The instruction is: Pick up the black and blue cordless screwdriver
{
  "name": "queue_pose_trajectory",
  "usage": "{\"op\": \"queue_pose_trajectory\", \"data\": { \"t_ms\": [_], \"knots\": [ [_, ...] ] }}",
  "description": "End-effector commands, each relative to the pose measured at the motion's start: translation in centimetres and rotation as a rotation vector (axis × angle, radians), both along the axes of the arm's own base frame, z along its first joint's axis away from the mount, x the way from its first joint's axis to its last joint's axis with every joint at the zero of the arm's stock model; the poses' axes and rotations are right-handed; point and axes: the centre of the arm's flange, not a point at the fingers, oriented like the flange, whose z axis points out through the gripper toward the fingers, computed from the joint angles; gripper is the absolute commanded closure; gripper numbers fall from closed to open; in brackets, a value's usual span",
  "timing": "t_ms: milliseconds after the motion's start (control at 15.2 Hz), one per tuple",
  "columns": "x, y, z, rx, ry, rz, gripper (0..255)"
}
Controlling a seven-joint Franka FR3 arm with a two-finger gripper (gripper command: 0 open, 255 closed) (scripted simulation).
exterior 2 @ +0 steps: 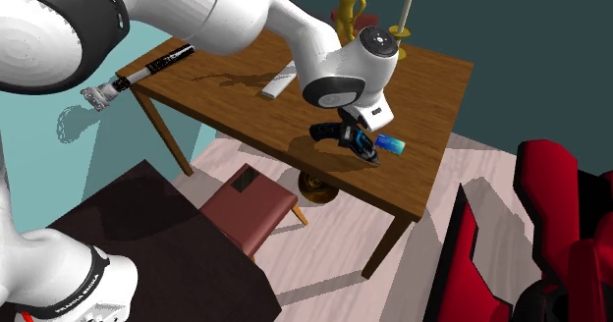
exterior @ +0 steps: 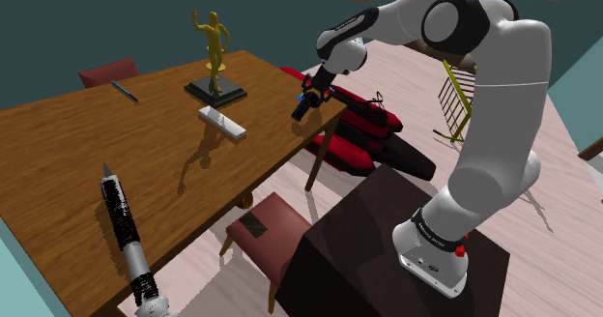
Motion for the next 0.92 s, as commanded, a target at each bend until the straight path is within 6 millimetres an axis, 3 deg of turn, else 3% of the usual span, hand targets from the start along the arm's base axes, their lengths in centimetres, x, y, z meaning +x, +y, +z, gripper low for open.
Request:
{"op": "queue_pose_trajectory", "data": {
  "t_ms": [0,264,858],
  "knots": [
    [0.0,0.1,-0.1,0.001,0.002,0.001,255],
    [-0.1,0.1,-0.1,0.001,0.002,0.001,255],
    [-0.1,0.1,4.7,0.001,0.002,0.001,255]
  ]
}}
